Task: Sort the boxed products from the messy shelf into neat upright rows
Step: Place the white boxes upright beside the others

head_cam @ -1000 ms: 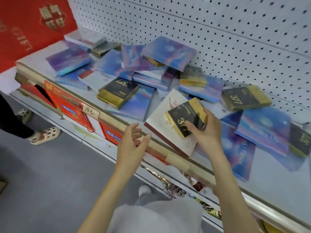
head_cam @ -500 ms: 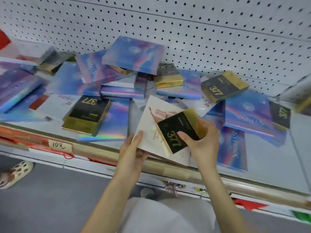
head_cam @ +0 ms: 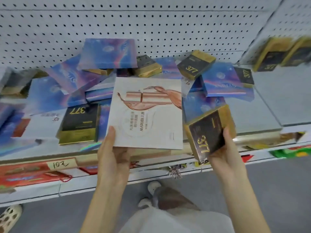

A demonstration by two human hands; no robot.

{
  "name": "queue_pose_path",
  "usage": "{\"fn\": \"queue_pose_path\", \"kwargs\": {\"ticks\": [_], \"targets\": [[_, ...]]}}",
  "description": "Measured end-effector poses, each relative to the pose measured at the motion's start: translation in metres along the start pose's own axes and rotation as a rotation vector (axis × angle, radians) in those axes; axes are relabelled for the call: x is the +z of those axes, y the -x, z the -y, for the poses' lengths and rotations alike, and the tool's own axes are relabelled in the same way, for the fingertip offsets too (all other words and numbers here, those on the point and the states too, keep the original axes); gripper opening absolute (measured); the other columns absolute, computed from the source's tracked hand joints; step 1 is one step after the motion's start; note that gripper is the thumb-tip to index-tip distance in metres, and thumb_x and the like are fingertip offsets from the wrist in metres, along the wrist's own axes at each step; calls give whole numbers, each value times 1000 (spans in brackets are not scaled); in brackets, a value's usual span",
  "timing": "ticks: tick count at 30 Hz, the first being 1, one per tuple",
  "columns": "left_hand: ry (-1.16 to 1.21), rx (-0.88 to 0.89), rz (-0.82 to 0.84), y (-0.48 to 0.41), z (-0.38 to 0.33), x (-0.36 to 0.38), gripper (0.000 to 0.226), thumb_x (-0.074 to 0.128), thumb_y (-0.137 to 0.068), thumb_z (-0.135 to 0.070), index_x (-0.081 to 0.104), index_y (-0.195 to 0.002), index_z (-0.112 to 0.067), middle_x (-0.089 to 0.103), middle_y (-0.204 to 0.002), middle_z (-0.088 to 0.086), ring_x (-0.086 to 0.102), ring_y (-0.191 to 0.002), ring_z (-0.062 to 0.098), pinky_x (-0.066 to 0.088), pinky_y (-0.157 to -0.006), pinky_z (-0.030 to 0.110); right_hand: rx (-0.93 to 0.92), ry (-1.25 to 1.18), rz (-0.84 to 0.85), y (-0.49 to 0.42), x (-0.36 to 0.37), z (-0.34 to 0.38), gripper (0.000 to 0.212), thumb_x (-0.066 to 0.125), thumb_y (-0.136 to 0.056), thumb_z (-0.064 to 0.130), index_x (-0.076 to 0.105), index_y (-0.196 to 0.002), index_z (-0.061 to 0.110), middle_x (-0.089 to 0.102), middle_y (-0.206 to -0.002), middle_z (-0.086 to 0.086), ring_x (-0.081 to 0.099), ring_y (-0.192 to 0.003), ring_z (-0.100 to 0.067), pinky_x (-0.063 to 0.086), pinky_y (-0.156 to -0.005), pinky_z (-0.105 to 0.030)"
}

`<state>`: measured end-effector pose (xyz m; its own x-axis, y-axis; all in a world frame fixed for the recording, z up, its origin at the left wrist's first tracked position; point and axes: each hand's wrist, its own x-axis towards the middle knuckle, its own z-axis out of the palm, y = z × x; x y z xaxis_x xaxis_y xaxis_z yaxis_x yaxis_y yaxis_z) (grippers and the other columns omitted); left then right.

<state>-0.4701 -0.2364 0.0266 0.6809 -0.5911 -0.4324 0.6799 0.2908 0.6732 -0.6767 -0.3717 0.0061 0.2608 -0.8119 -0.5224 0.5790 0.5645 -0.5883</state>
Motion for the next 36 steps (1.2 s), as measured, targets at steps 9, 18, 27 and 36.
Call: {"fn": "queue_pose_path", "kwargs": {"ticks": [9,18,27,36], "targets": [[-214,-91,169,21,22,5,54,67,-71,-41,65,-117,-12,68,-120,10,62,-114,32,49,-94,45,-88,-68,23,72,-32,11,38,51,-89,46,80,-94,21,71,-116,-5,68,-107,-22,58,-81,-46],[-522,-123,302,46,74,71,20,72,-66,-45,72,-58,-26,74,-71,2,72,-63,18,54,-49,28,-152,16,-264,91,-88,53,56,74,-66,41,59,-117,23,76,-103,0,74,-89,-19,55,-73,-42],[-655,-221,256,79,170,163,35,77,-62,-50,71,-72,-17,76,-79,8,73,-67,26,57,-57,37,-157,269,-287,52,-177,134,30,66,-76,46,60,-99,26,75,-75,8,73,-66,-12,55,-50,-26],[-786,-165,448,124,284,260,30,64,-64,-61,71,-81,-38,76,-87,-5,73,-73,14,54,-55,27,-145,270,-364,-4,-244,266,31,64,-89,44,65,-112,25,75,-99,-1,72,-91,-29,57,-82,-53]]}}
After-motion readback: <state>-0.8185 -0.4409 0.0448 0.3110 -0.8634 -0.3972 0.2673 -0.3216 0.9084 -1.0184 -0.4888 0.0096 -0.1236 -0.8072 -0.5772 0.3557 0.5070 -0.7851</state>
